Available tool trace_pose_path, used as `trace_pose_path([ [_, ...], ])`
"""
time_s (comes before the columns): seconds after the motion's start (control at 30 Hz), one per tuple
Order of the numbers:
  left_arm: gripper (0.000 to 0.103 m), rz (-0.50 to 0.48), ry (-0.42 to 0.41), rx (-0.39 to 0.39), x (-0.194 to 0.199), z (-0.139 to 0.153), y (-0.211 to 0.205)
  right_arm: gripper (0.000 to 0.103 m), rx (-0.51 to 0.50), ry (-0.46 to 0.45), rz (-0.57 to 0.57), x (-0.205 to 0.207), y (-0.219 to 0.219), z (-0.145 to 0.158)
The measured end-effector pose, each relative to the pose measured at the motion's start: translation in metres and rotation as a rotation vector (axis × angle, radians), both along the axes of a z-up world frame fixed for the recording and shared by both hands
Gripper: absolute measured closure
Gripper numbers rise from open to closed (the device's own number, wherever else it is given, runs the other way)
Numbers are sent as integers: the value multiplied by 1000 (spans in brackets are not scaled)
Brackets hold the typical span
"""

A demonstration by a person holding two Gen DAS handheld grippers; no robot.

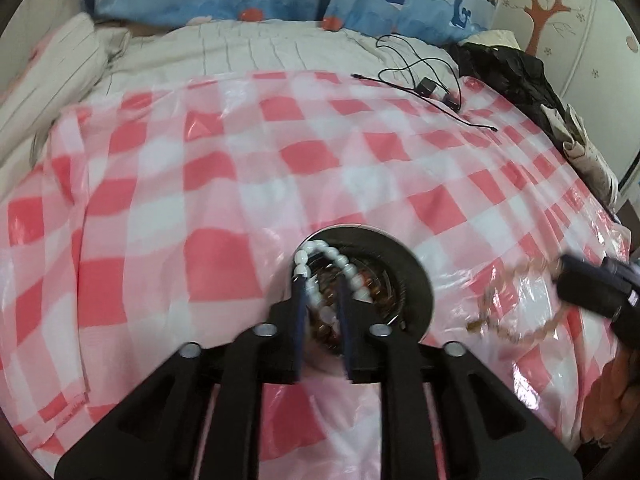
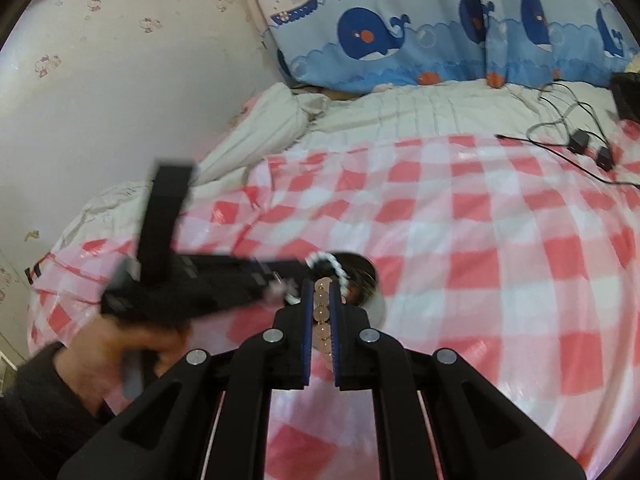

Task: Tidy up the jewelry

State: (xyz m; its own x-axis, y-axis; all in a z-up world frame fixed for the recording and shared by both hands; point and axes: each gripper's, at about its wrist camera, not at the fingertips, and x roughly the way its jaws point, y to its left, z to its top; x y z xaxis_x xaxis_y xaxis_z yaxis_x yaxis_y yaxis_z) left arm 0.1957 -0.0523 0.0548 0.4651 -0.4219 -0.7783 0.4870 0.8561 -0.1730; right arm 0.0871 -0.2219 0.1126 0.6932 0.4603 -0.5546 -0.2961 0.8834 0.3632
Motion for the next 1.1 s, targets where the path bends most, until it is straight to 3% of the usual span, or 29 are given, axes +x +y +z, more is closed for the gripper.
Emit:
trace_pose_path([
  [0.07,67,18,-15,-9,-3,2,12,95,20,-1,14,10,6,3],
  [0.17,66,33,-30,-11,-12,6,30,95,64,17,20,29,13,0],
  [0.23,65,45,-32,-10,-21,8,43,94,31,58,-2,47,19,-14],
  [0.27,62,51,-33,-10,-26,9,48,87,0,95,-20,56,21,-24],
  [0.3,59,59,-38,-11,-33,9,54,70,-27,117,-38,63,21,-31],
  [0.37,53,77,-51,-4,-52,9,65,65,-66,123,-77,61,19,-38],
  [0.53,37,114,-87,34,-100,3,74,59,-131,88,-109,13,11,-40],
  [0.6,21,126,-106,56,-118,1,74,48,-161,94,-123,-11,8,-47],
  [0.67,13,148,-126,78,-137,-3,73,40,-194,118,-150,-39,4,-58],
  [0.83,8,160,-99,92,-170,-16,70,35,-220,189,-199,-87,-3,-79],
  [1.0,8,167,-83,98,-198,-26,68,20,-254,190,-250,-124,-1,-81],
  [1.1,8,179,-90,77,-214,-28,69,18,-272,199,-269,-140,0,-86],
])
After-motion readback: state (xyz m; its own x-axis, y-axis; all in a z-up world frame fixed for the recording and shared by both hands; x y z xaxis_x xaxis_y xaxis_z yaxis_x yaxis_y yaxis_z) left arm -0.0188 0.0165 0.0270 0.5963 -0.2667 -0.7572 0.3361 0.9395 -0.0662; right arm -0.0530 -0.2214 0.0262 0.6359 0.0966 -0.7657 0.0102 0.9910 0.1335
